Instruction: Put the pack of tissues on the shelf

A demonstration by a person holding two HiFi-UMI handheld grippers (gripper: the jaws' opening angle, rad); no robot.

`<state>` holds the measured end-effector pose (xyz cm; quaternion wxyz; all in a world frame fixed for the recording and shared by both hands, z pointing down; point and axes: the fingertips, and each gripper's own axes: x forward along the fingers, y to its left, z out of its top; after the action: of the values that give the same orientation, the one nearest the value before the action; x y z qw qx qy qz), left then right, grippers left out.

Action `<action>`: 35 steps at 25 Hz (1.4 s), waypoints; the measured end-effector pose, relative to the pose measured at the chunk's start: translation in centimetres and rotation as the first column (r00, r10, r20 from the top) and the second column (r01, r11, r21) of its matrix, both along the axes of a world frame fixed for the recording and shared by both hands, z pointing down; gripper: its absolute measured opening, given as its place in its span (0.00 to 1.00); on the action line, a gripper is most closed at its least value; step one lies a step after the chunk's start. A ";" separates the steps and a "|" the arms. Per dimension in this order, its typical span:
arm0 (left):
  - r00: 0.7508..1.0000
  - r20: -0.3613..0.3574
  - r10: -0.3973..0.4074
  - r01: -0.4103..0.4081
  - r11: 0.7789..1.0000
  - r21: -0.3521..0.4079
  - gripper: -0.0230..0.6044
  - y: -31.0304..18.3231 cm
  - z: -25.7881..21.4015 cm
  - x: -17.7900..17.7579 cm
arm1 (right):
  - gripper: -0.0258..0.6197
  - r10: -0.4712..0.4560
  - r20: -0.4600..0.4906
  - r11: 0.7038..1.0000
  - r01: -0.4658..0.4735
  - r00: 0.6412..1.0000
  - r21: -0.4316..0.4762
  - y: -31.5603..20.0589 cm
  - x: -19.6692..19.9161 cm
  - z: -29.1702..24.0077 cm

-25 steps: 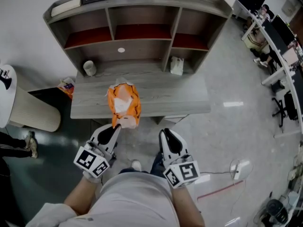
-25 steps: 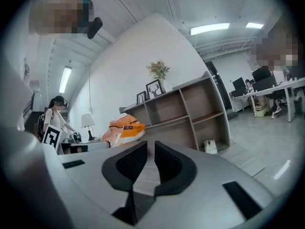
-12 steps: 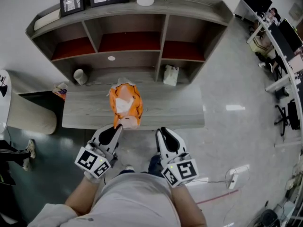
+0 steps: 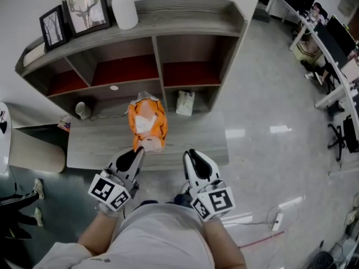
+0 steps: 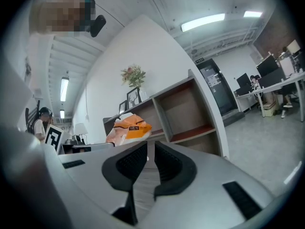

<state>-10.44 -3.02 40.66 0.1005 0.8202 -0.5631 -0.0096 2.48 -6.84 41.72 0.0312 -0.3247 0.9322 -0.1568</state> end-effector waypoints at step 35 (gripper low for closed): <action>0.983 0.000 0.186 -0.186 0.982 -0.032 0.07 -26.2 1.6 7.6 | 0.13 0.397 -0.055 0.917 -0.399 0.916 -0.016 -10.6 13.4 -0.7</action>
<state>-2.88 -29.18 42.27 0.1133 0.8674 -0.4844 0.0100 15.90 -17.40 41.06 0.0346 -0.5117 0.8450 -0.1514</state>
